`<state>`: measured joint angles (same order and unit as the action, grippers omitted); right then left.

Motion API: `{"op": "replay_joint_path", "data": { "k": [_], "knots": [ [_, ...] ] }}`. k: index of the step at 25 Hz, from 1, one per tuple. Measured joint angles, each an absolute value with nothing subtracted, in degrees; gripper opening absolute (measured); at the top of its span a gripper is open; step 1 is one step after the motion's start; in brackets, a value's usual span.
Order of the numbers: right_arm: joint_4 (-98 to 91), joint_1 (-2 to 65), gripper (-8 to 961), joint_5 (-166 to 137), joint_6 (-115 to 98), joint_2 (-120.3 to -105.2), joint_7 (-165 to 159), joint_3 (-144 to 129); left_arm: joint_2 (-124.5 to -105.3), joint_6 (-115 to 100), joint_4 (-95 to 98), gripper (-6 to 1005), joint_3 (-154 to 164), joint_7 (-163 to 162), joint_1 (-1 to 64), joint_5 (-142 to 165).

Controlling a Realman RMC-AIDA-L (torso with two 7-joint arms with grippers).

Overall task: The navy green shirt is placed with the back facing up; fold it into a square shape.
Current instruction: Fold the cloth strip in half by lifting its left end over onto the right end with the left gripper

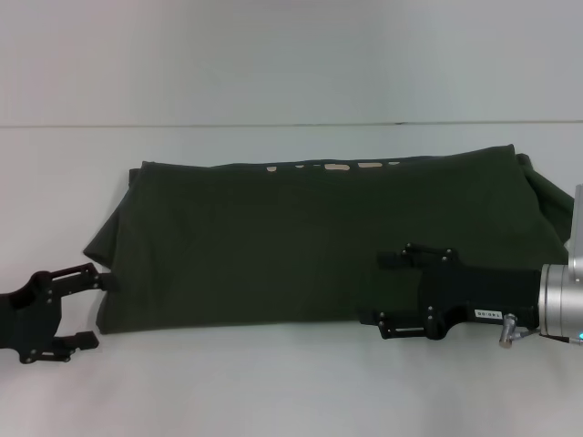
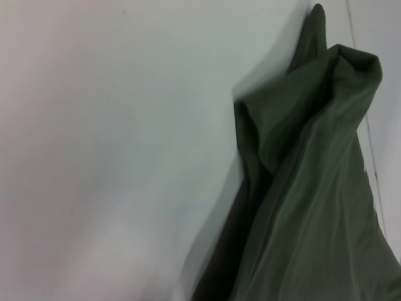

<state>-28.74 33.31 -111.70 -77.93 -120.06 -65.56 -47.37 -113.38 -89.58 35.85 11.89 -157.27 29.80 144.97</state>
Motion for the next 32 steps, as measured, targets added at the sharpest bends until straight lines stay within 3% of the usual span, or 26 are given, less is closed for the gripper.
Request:
{"op": "replay_joint_path", "data": {
  "k": [32],
  "knots": [
    [-28.7,33.7,930,-111.7,-77.9,-120.14,-65.7,-47.8,-113.43,-84.4,33.9,949,12.3,-157.2,30.1,145.2]
  ]
}}
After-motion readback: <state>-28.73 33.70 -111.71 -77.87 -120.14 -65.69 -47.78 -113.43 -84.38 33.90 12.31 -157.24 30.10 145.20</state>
